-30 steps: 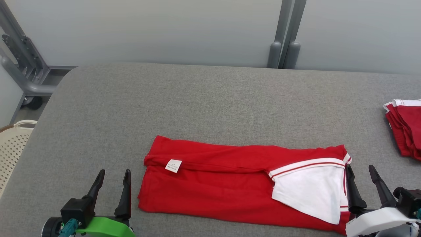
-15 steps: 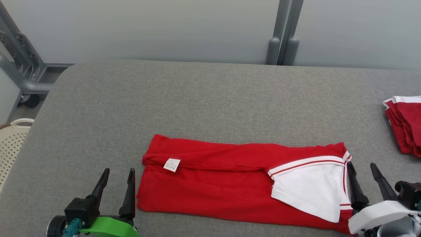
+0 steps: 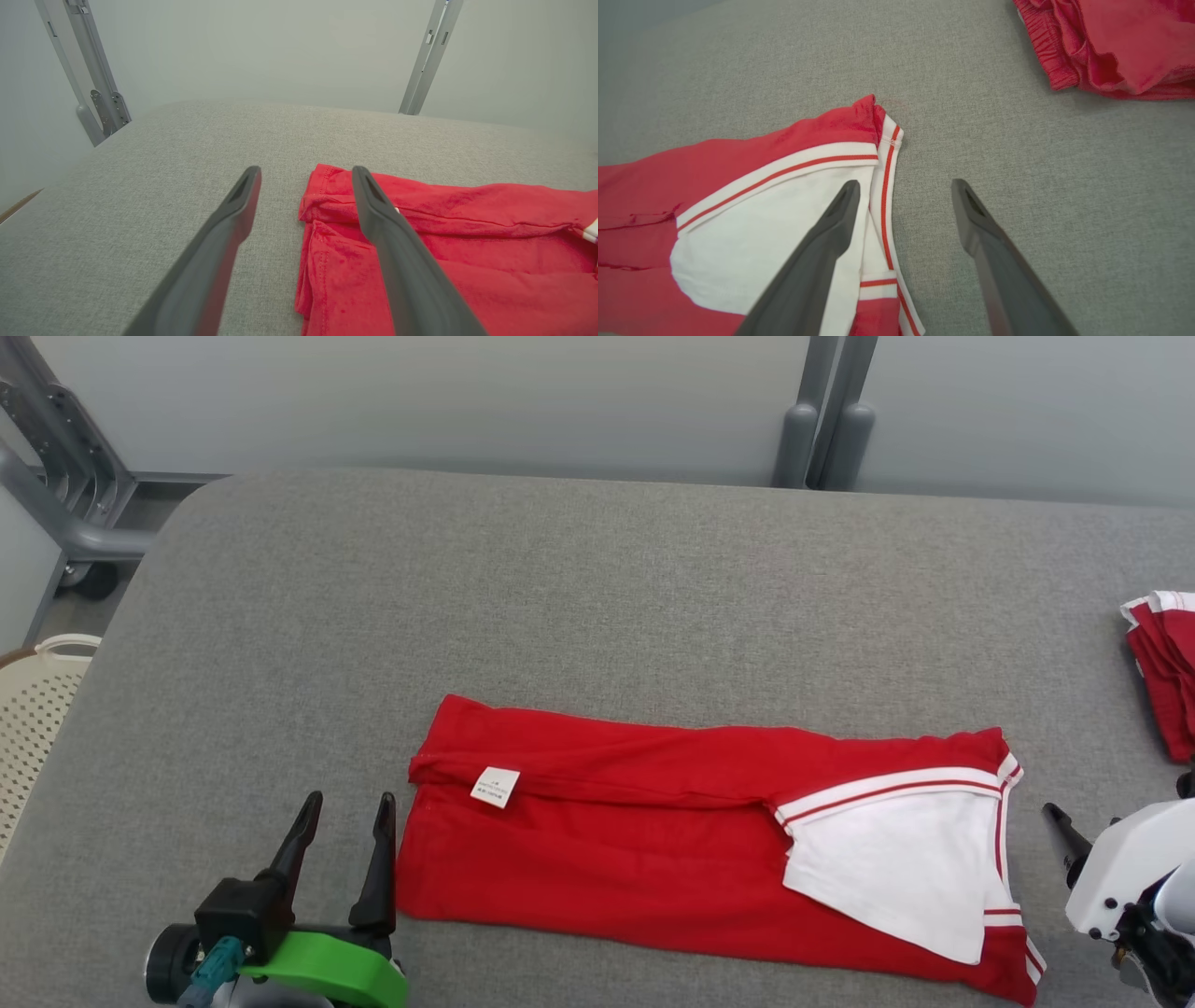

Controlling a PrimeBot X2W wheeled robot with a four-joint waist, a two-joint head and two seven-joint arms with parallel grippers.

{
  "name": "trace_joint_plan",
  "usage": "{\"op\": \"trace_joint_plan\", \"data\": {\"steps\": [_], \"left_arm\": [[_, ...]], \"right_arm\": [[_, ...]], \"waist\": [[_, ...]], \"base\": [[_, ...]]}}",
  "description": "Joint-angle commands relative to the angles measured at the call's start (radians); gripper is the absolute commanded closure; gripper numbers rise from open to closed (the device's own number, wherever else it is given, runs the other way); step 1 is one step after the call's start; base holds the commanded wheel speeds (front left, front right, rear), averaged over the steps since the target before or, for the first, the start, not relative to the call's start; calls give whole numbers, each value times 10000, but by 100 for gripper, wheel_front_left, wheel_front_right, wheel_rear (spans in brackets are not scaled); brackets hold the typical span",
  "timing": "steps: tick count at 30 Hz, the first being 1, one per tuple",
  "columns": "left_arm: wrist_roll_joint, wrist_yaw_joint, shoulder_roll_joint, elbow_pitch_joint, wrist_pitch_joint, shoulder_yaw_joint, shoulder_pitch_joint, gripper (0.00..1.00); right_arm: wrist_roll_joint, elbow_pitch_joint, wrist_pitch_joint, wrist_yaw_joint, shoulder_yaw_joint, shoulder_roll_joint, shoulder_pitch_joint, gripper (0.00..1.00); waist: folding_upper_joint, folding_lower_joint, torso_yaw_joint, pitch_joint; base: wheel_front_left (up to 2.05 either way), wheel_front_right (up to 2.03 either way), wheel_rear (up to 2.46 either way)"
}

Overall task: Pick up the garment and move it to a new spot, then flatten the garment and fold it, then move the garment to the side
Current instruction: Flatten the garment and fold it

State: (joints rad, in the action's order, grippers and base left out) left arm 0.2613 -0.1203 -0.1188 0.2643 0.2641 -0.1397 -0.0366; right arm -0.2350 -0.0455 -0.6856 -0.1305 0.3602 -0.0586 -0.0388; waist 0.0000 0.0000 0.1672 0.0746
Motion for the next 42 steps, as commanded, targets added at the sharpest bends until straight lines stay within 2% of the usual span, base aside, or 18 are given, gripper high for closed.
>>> {"op": "trace_joint_plan", "data": {"steps": [1, 9, 14, 22, 33, 34, 35, 36, 42], "left_arm": [[-47, -24, 33, -20, 1, -15, -225, 0], [-93, -82, 133, 50, 0, -90, -416, 0], [-107, -109, 174, 80, 1, -125, -460, 0], [-139, -108, 211, -1, 2, -235, -570, 0], [22, -108, 164, -61, 2, -371, -790, 0], [32, -109, 167, -62, 0, -359, -779, 0], [40, -109, 172, -65, 2, -346, -775, 0], [51, -109, 174, -66, 2, -333, -772, 0], [75, -110, 176, -67, 1, -264, -722, 0]], "right_arm": [[80, -40, -485, -1, 121, 29, -229, 0], [194, 108, -2053, -1, -37, 74, -605, 0], [521, 151, -2866, -1, -83, 65, -302, 0], [917, 278, -3041, -1, 115, 69, -261, 0], [472, 1238, -3326, -4, -361, 150, -638, 0], [459, 1248, -3351, -4, -380, 151, -643, 17], [465, 1223, -3342, -4, -404, 154, -673, 67], [511, 1165, -3292, -4, -409, 153, -714, 100], [798, 749, -2903, 3, -35, 47, -922, 100]], "waist": [[0, 0, 150, 184], [0, 0, 447, 454], [0, 0, 633, 540], [0, 0, 864, 747], [0, 0, 1127, 1047], [0, 0, 1133, 1049], [0, 0, 1134, 1052], [0, 0, 1132, 1055], [0, 0, 1040, 1001]], "base": [[0, 0, 0], [0, 0, 0], [0, 0, 0], [0, 0, 0], [0, 0, 0], [0, 0, 0], [0, 0, 0], [0, 0, 0], [0, 0, 0]]}}
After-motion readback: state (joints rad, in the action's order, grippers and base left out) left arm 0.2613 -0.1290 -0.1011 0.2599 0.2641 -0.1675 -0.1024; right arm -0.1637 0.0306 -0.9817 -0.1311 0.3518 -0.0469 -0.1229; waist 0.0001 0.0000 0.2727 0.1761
